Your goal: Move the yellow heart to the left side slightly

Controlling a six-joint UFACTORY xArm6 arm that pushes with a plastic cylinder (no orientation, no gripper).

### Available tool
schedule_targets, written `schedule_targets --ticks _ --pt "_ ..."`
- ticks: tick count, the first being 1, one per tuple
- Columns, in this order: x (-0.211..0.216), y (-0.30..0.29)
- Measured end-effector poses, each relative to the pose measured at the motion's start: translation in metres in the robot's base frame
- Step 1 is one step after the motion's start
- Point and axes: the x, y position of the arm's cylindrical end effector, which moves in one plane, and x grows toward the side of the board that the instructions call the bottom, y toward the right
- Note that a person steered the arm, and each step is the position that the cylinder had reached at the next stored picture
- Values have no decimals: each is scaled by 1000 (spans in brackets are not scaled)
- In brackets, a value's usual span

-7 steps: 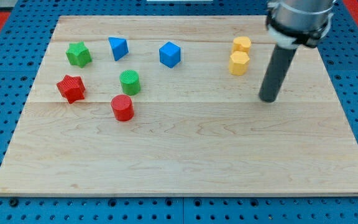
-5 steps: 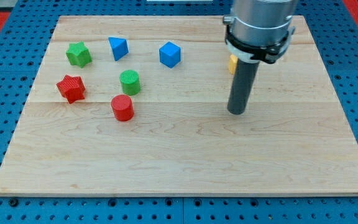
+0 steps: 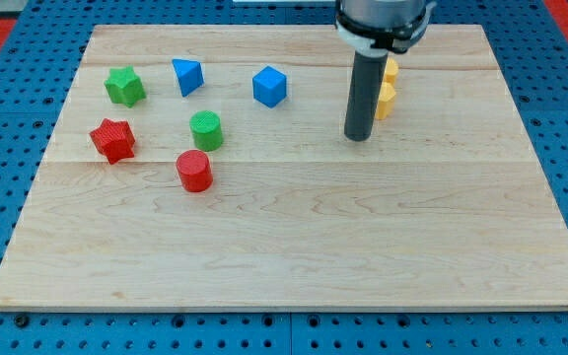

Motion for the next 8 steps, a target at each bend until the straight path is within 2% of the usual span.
schedule_targets --ticks 2,3,7,8 --pt "-24 79" --pt "-67 77" --pt "-89 62" --pt "-113 90"
